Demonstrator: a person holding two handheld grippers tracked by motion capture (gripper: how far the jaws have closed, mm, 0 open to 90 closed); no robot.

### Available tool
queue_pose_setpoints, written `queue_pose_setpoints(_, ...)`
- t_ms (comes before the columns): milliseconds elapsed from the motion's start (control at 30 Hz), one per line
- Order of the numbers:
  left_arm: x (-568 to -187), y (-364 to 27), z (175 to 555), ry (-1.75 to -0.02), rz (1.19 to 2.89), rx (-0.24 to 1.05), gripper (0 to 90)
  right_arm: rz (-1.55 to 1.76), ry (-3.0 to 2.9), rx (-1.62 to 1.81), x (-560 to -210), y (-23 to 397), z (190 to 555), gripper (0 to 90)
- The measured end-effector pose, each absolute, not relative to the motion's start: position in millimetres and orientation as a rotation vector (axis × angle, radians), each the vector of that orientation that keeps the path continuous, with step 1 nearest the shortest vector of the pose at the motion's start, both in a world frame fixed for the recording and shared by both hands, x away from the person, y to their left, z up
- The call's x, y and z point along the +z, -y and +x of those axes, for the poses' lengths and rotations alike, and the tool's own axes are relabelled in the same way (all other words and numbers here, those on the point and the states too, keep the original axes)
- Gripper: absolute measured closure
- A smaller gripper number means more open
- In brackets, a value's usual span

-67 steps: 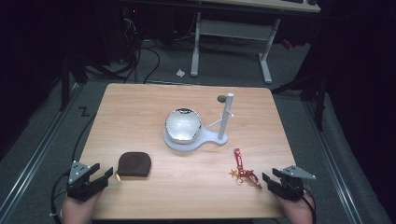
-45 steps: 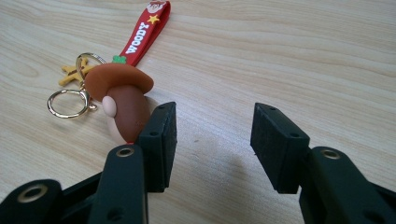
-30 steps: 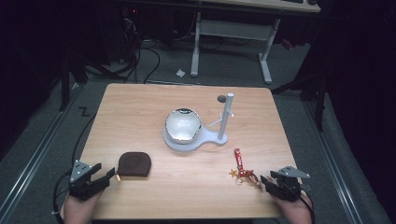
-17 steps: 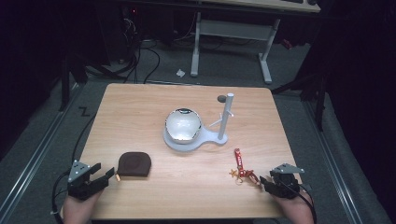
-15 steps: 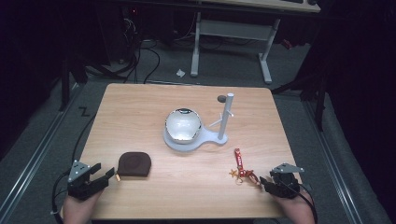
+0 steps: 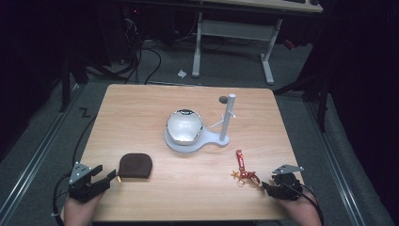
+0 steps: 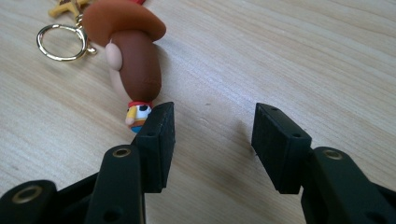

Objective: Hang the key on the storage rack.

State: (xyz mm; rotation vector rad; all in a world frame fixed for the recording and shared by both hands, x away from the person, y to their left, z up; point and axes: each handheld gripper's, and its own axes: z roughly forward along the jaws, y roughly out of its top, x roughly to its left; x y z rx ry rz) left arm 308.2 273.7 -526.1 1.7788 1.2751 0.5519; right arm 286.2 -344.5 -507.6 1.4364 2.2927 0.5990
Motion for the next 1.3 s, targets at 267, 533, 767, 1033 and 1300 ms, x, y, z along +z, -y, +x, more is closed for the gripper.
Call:
queue_pose_setpoints(267, -525.9, -274.0, 308.2, -1.278, 1.77, 0.548, 39.7, 1.442, -2.345, 0.57, -501.7, 343.4, 287.9, 49.0)
queue_pose_setpoints(533, -525.9, -274.3, 307.8, -1.277, 1.782, 0.539, 39.2, 1.446, -2.445, 0.516, -488.9, 344.1, 289.7, 48.3)
queue_pose_setpoints(767, -526.3, -274.2, 308.3, -1.278, 1.783, 0.534, 39.2, 1.431, -2.539, 0.46, -472.9, 337.6, 293.3, 47.0)
queue_pose_setpoints(1033, -527.4, -274.9, 308.9, -1.285, 1.788, 0.523, 39.0, 1.37, -2.643, 0.35, -467.7, 320.0, 303.7, 45.5)
queue_pose_setpoints(1300, -527.2, -276.0, 309.3, -1.282, 1.788, 0.517, 38.9, 1.32, -2.692, 0.271, -470.1, 299.1, 318.5, 45.2)
